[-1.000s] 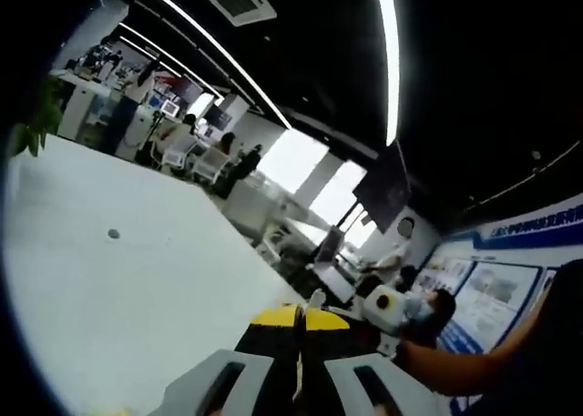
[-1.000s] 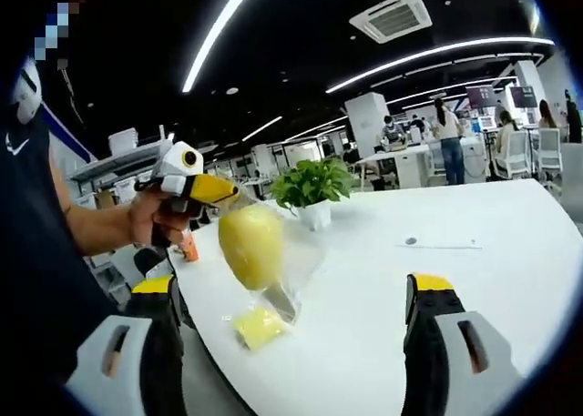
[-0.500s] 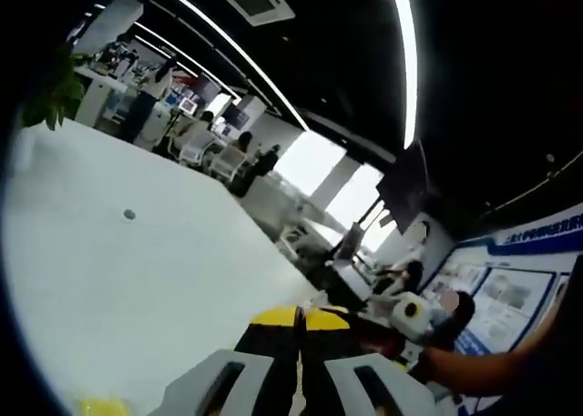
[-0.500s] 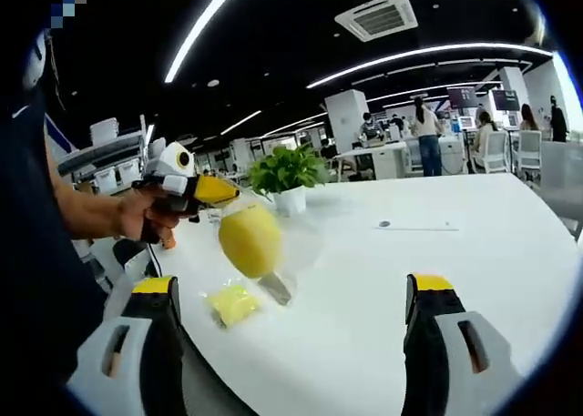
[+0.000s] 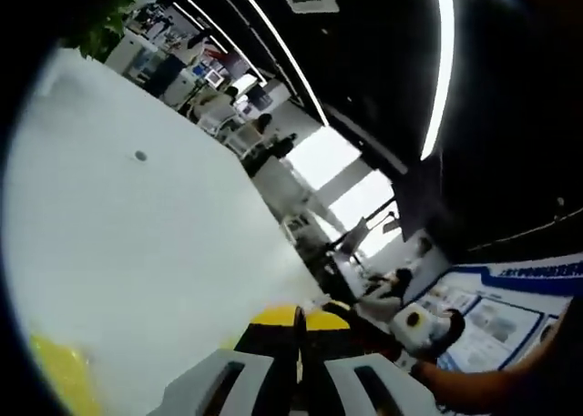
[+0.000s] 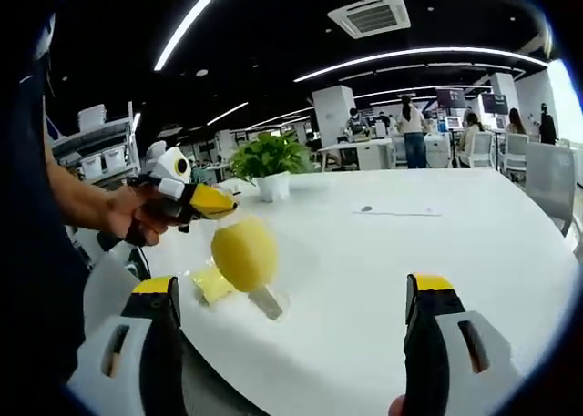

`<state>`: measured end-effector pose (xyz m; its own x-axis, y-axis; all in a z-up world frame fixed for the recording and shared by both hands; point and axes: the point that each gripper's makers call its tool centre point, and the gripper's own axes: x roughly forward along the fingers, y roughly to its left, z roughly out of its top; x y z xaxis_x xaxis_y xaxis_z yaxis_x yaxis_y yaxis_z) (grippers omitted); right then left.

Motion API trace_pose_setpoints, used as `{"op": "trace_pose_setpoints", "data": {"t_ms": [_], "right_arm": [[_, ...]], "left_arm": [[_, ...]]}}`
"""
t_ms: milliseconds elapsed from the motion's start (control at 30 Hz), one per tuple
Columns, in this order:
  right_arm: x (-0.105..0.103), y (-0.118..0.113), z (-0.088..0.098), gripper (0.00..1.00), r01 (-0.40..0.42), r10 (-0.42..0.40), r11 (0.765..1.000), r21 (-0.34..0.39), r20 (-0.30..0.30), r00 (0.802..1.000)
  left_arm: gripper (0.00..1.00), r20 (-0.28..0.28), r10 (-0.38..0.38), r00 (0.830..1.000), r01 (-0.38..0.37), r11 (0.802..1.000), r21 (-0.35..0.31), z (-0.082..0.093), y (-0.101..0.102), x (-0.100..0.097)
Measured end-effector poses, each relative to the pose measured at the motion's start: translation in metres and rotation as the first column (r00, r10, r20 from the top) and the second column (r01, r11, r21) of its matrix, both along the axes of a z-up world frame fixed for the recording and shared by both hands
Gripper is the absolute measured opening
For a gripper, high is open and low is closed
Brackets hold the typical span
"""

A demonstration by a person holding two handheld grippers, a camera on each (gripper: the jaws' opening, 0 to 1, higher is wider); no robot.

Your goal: Compare the silicone blocks by pressing each to a similar depth, holding the contact briefly, and releasing to observe deformation and rebound differences across the visible hardness samples.

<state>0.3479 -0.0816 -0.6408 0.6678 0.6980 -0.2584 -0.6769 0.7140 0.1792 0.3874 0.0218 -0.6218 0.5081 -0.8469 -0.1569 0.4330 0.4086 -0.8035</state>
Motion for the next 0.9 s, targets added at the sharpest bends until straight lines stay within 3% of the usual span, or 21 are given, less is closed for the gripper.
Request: {"op": "trace_pose_setpoints", "data": {"t_ms": [100, 300, 433, 533, 600, 633, 733, 800, 900], "right_arm": [[-0.003, 0.002, -0.005, 0.96, -0.010, 0.010, 1.000, -0.026, -0.010, 1.000], [-0.005, -0.001, -0.013, 0.96, 0.013, -0.014, 1.000, -0.014, -0.047, 0.999], [-0.010, 0.000, -0.019, 0.96, 0.017, -0.019, 1.000, -0.019, -0.078, 0.997], [-0.012, -0.001, -0.020, 0.96, 0.021, -0.023, 1.000, -0.019, -0.081, 0.996], [-0.011, -0.003, -0.019, 0.96, 0.036, -0.037, 0.999, -0.012, -0.086, 0.996], [-0.012, -0.004, -0.021, 0.96, 0.047, -0.047, 0.999, -0.001, -0.109, 0.993], [-0.012, -0.005, -0.024, 0.96, 0.044, -0.045, 0.999, -0.011, -0.104, 0.994], [-0.013, -0.003, -0.025, 0.96, 0.042, -0.043, 0.999, -0.008, -0.109, 0.993], [-0.013, -0.001, -0.027, 0.96, 0.044, -0.045, 0.999, -0.006, -0.120, 0.992]], "left_arm": [[0.00, -0.085, 0.000, 0.996, -0.003, 1.000, -0.031, -0.014, -0.003, -0.003], [0.00, -0.110, -0.007, 0.994, 0.004, 1.000, -0.027, -0.028, -0.009, -0.008], [0.00, -0.094, -0.011, 0.996, 0.018, 0.997, 0.069, -0.053, -0.008, -0.008], [0.00, -0.081, 0.012, 0.997, -0.007, 0.998, 0.064, -0.058, -0.004, 0.002], [0.00, -0.032, 0.029, 0.999, -0.024, 0.991, 0.132, -0.065, 0.003, 0.010], [0.00, -0.041, 0.037, 0.998, -0.032, 0.991, 0.130, -0.067, 0.006, 0.013], [0.00, -0.037, 0.054, 0.998, -0.047, 0.985, 0.168, -0.076, 0.014, 0.024], [0.00, -0.002, 0.052, 0.999, -0.050, 0.971, 0.233, -0.085, 0.021, 0.030], [0.00, 0.006, 0.043, 0.999, -0.043, 0.969, 0.243, -0.089, 0.021, 0.035]]}}
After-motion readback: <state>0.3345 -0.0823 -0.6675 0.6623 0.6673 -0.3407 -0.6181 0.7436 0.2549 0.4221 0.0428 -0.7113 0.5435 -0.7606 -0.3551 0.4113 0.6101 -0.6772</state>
